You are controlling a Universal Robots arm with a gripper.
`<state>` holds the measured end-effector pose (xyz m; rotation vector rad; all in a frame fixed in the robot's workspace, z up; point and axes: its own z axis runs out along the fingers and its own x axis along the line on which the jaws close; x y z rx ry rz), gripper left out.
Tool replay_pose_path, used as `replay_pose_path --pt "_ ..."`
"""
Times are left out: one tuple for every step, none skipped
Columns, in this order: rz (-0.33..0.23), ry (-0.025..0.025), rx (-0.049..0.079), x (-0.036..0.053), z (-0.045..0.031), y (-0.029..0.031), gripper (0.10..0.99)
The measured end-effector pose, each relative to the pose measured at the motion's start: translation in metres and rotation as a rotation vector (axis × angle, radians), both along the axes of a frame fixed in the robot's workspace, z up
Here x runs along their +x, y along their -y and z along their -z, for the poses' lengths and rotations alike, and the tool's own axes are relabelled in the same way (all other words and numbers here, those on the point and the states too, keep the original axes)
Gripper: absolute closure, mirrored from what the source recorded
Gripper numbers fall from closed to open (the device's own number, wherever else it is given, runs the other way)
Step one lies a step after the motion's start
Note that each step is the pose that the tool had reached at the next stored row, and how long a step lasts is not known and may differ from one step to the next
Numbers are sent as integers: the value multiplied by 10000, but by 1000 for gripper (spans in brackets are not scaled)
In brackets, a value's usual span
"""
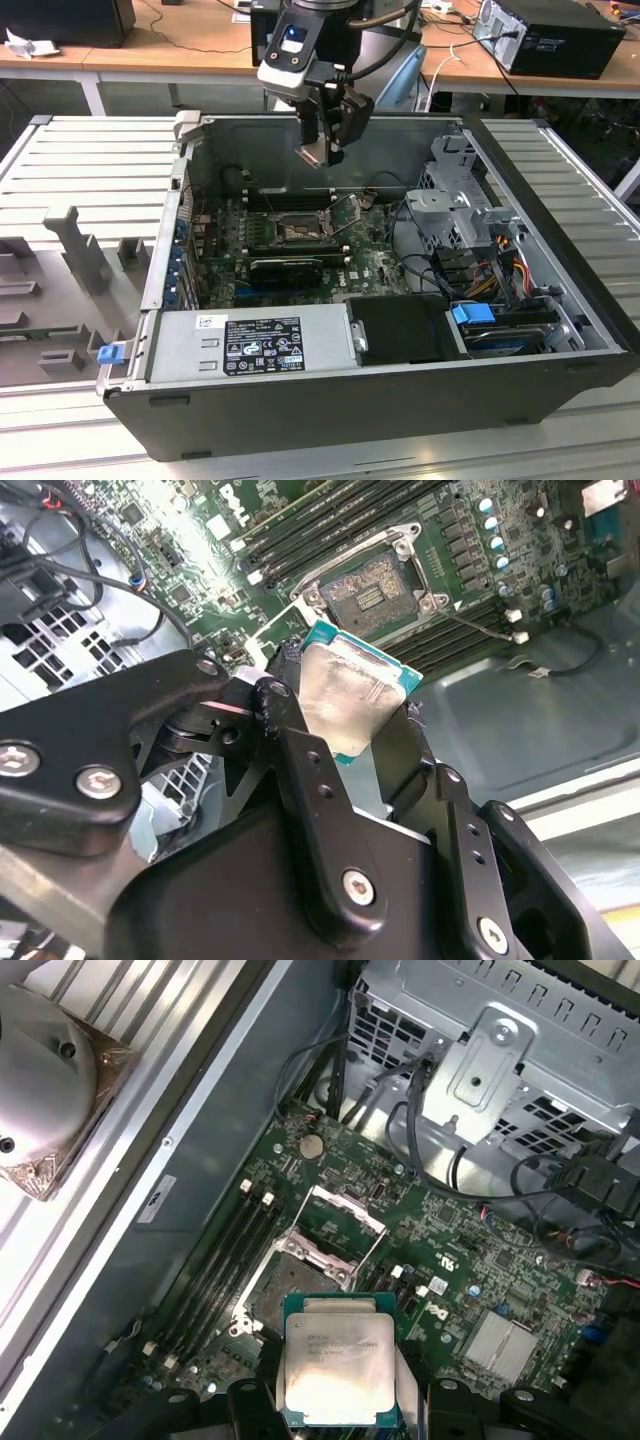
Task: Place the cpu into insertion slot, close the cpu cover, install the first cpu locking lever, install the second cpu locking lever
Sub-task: 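Place the cpu into insertion slot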
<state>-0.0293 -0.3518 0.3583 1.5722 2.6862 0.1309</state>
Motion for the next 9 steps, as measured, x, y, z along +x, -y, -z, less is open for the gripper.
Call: replay_pose_path --pt "128 0 1 0 2 0 557" --pt "202 0 1 0 3 0 557" --pt "415 0 1 0 8 0 557" --pt "529 0 -1 0 9 0 557" --pt "657 0 0 0 11 0 557" --pt "859 0 0 0 14 0 557" --pt "1054 -1 -1 0 15 0 557" --pt "1201 -1 -1 0 17 0 557" --pt "1298 -1 0 0 18 0 557"
